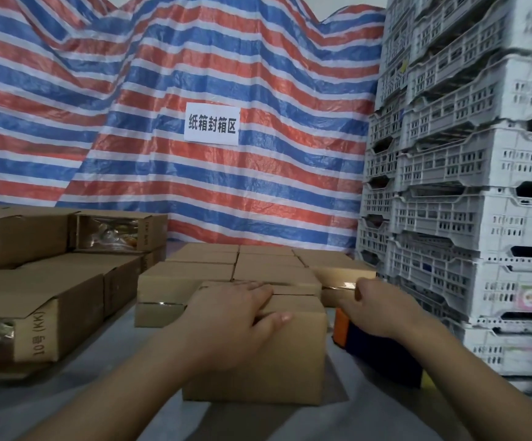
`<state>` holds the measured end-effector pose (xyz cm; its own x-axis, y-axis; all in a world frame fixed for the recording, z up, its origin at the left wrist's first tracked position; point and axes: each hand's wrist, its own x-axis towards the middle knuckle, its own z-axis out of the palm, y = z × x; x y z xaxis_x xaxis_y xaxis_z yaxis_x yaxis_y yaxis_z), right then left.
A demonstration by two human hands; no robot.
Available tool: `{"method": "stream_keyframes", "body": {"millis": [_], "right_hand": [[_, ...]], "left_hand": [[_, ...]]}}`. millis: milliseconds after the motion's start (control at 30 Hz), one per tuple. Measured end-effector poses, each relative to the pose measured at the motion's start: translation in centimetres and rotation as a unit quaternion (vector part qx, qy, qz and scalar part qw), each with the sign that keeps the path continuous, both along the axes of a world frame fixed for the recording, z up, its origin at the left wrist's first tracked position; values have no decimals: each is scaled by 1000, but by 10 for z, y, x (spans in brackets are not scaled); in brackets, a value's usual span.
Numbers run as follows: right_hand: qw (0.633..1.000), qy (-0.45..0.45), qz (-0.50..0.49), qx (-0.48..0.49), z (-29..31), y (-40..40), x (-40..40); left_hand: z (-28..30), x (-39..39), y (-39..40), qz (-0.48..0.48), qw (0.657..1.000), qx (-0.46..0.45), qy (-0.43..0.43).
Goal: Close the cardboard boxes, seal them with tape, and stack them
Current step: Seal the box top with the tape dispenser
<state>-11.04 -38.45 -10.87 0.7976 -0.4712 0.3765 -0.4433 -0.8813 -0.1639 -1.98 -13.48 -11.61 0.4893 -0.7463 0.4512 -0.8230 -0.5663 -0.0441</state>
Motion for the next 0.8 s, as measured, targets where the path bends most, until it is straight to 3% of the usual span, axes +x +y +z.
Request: {"method": "stream_keyframes", "body": {"millis": [100, 267, 533, 667, 800], "right_hand": [[991, 81, -96, -45, -15, -13, -13], [985, 98, -129, -57, -40, -11, -15], [991, -4, -128, -46, -55, -17, -11], [978, -164, -81, 97, -10, -20, -17], [912, -294, 30, 284, 49, 6, -12]], "left_hand": [[-3, 0, 0, -6, 1000, -15, -10], [-4, 0, 0, -4, 1000, -20, -15], [-1, -6, 2, 5, 1000, -11, -2], [0, -5, 1, -4, 1000, -17, 22], [1, -3, 3, -44, 994, -67, 71]]}}
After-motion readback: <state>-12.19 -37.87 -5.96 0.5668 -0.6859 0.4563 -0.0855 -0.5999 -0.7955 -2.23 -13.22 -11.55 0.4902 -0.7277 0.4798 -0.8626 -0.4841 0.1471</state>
